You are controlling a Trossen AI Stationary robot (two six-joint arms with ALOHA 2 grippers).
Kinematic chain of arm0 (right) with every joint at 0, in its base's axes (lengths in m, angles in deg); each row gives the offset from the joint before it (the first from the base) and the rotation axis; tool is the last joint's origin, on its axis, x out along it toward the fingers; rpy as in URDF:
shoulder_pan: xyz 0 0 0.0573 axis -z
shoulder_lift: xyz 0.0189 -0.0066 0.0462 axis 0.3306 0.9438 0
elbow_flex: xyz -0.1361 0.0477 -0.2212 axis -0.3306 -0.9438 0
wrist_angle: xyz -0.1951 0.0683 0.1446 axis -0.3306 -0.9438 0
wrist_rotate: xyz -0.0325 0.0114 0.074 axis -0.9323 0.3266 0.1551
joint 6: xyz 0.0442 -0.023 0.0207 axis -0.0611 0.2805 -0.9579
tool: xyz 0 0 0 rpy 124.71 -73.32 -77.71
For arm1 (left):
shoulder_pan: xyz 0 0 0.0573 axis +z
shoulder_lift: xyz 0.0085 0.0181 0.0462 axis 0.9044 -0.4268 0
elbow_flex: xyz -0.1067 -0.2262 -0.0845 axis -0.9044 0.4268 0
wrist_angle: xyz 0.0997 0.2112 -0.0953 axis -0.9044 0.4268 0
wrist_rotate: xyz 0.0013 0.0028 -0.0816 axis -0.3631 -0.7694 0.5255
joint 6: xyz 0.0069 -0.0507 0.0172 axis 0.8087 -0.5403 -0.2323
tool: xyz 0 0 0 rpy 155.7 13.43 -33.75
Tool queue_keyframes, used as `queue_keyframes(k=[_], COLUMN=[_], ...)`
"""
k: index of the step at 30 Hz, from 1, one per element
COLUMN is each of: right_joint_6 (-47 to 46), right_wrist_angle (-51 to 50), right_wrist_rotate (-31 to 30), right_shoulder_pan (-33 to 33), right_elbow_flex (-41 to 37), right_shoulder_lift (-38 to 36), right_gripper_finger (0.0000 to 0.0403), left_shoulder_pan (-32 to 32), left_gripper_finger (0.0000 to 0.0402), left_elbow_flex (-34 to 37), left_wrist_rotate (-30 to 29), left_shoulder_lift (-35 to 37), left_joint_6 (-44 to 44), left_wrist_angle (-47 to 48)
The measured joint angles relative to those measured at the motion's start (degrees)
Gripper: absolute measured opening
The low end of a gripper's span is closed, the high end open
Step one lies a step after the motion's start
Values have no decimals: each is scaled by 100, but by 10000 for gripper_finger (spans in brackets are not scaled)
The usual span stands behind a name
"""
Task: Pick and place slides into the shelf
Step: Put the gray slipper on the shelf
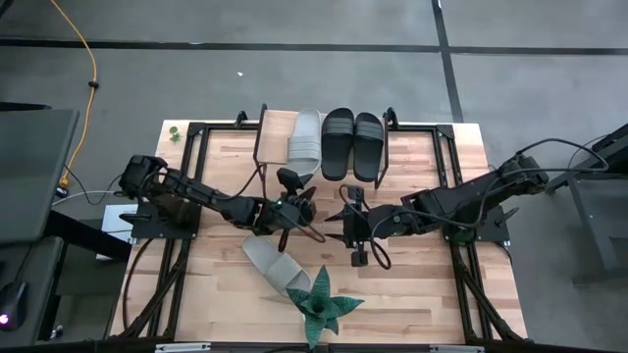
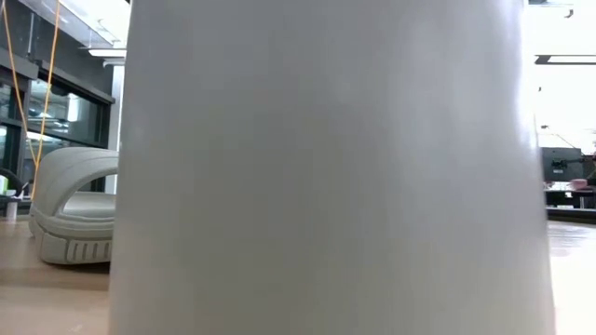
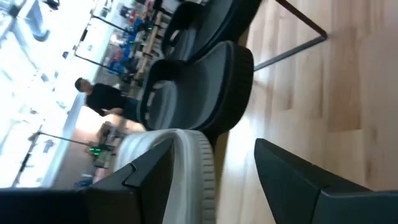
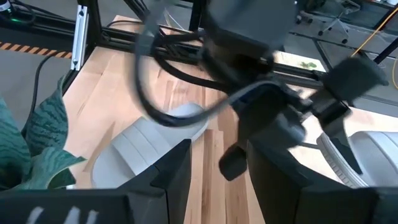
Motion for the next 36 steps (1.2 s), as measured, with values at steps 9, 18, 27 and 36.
queue_keyframes(k=[9, 18, 27, 36], right_joint_6=[-15, 1, 1, 2], right_wrist_angle=[-63, -384, -557, -850], right_wrist_rotate=[-6, -269, -251, 24], right_shoulder_pan=[2, 2, 4, 7], right_elbow_flex=[0, 0, 0, 0], right_shoulder_lift=[0, 0, 0, 0], right_gripper_finger=[147, 147, 147, 147], left_shoulder_pan=[-507, -1093, -1461, -1757], left_gripper_finger=[211, 211, 211, 211], left_elbow_flex=[-237, -675, -689, -691], left_wrist_rotate=[-990, -1860, -2652, -3067], left_shoulder_lift=[0, 0, 140, 464], left_joint_6=[173, 85, 179, -310], left_wrist_angle=[49, 660, 731, 909])
